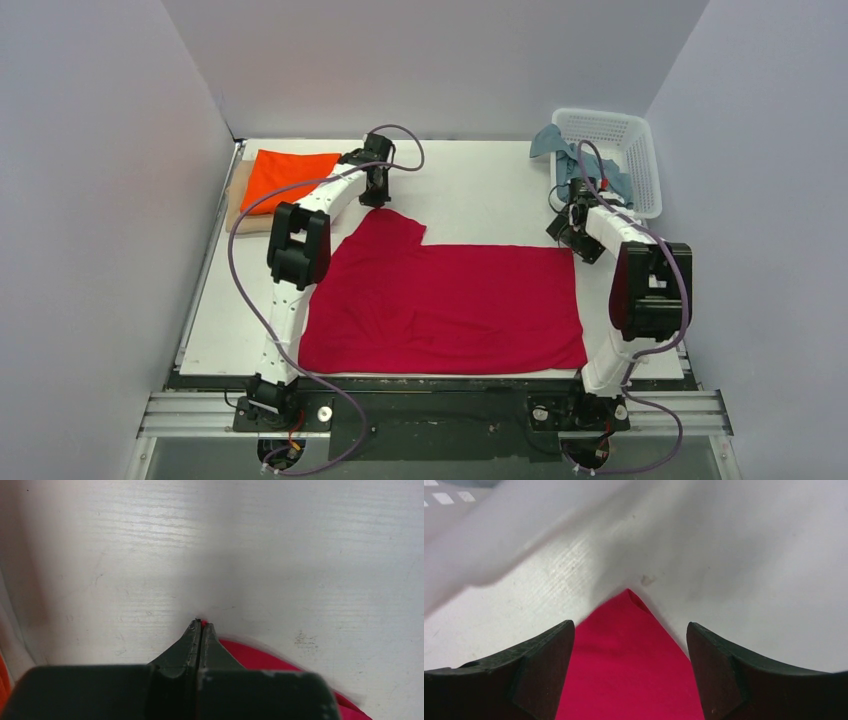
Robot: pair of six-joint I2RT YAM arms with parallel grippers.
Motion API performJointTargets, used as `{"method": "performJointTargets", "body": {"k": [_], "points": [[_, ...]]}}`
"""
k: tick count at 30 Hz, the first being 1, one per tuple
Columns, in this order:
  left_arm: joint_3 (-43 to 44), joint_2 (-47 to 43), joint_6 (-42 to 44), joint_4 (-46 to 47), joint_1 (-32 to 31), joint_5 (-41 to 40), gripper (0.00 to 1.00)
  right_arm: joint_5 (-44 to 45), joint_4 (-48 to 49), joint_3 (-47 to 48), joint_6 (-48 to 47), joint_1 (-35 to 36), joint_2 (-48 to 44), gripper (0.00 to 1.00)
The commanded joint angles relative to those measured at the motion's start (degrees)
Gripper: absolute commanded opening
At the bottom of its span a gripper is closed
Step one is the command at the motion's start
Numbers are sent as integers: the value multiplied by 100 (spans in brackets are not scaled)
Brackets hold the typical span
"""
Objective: Fold and stack the t-shirts
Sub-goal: Grab the side of the flattened tshirt furthest away from the robot with both arms
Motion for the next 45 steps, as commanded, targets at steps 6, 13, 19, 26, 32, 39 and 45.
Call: {"method": "performJointTargets", "body": {"k": [6, 13, 19, 26, 32, 39, 45], "points": [[-1195, -1214, -27, 814, -71, 715, 0, 275, 106, 577, 121, 224, 772, 68], [-2224, -2075, -25, 1248, -71, 901, 0, 53, -5, 544, 96, 235, 1043, 46], [-2689, -2346, -80, 1334, -72, 972, 0, 228, -229, 486, 141, 237, 969, 42], [-3282, -2803, -232, 1539, -72, 1026, 0, 385, -583, 272, 422, 265, 811, 39], [-3551, -3111, -334, 1675, -72, 952, 0, 476, -635, 134, 626, 312, 698, 30], [-3616, -3272, -316, 1677, -76, 986, 0, 510, -704, 516, 609, 369, 897, 3], [-4122, -3786, -423, 1741, -71, 1042, 0, 525, -740, 613, 487, 449, 607, 0]]}}
